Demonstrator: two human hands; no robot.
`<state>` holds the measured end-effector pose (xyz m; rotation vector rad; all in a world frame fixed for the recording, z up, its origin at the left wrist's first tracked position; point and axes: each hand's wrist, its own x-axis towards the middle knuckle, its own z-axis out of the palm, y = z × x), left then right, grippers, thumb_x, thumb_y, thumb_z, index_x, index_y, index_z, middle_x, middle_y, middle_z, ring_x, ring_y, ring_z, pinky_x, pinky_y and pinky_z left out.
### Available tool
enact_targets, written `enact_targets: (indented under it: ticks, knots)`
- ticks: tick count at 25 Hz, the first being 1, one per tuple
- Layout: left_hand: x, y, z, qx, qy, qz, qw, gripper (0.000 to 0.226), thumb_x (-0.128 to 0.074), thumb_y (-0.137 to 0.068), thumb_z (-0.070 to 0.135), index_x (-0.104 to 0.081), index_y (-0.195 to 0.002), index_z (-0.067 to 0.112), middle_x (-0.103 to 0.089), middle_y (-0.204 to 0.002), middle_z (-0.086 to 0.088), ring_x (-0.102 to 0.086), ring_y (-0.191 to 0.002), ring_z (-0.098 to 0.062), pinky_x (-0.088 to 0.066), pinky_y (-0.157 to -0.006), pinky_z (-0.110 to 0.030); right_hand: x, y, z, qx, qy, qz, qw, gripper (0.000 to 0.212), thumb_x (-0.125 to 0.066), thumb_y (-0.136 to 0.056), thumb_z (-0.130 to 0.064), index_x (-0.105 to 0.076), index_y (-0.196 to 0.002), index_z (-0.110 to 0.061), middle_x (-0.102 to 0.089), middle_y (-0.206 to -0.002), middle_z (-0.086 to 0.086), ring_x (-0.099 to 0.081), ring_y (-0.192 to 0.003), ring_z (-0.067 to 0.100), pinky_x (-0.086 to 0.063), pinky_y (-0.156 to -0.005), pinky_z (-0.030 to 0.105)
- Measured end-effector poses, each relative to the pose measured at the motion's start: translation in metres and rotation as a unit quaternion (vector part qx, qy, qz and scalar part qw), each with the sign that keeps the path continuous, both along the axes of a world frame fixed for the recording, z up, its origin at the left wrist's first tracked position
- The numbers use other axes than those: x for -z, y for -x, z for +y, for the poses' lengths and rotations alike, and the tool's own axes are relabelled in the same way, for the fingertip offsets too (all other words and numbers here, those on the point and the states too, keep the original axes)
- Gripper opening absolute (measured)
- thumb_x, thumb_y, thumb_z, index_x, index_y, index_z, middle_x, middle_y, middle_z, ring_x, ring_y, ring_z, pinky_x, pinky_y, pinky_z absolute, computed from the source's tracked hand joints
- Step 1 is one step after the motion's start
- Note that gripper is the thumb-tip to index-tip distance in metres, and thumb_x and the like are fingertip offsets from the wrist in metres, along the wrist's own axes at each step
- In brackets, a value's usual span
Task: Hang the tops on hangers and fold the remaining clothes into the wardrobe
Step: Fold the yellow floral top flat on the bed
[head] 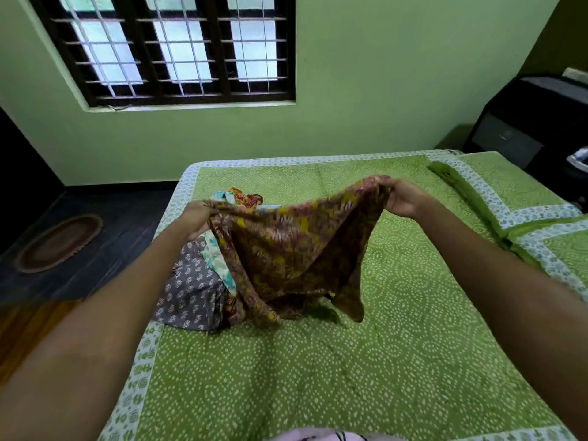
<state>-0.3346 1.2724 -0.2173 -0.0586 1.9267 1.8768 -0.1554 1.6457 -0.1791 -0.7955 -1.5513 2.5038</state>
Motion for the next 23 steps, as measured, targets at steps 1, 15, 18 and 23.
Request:
enact_targets:
  ticks: [1,15,18,23]
  knots:
    - [0.000,0.001,-0.004,0.000,-0.027,0.006,1.000,0.014,-0.045,-0.093,-0.005,-0.059,-0.091,-0.005,-0.066,-0.090,-0.021,-0.069,-0.067,-0.019,-0.058,-0.067,-0.029,0.000,-0.002,0.001,0.023,0.018,0.023,0.999,0.014,-0.052,-0.090,-0.012,-0.064,-0.084,-0.010,-0.072,-0.071,0.002,-0.069,-0.063,0.011,-0.056,-0.056,0.024]
    - [-0.007,0.001,-0.006,0.025,-0.073,-0.039,0.996,0.030,-0.066,-0.085,0.015,-0.057,-0.102,-0.009,-0.071,-0.088,-0.011,-0.068,-0.068,-0.016,-0.056,-0.063,-0.024,-0.008,-0.006,0.021,0.066,-0.046,-0.032,0.996,0.013,-0.044,-0.089,-0.001,-0.053,-0.082,-0.007,-0.068,-0.057,0.004,-0.067,-0.051,0.013,-0.053,-0.047,0.023]
    - [-0.014,-0.004,0.006,-0.021,-0.116,-0.098,0.988,0.026,-0.040,-0.100,0.020,-0.058,-0.090,0.005,-0.071,-0.067,-0.007,-0.069,-0.065,-0.016,-0.053,-0.073,-0.030,-0.006,-0.006,0.026,0.114,-0.011,-0.019,0.993,0.018,-0.052,-0.071,0.001,-0.052,-0.088,-0.004,-0.068,-0.060,0.008,-0.067,-0.053,0.017,-0.054,-0.049,0.025]
    - [-0.017,0.002,0.015,-0.076,-0.094,-0.119,0.985,0.039,-0.036,-0.101,0.021,-0.064,-0.079,0.005,-0.070,-0.067,-0.010,-0.070,-0.068,-0.017,-0.054,-0.069,-0.032,-0.007,-0.007,0.030,0.080,-0.046,-0.159,0.983,0.017,-0.045,-0.093,-0.005,-0.053,-0.078,-0.002,-0.060,-0.054,0.011,-0.062,-0.044,0.019,-0.054,-0.044,0.028]
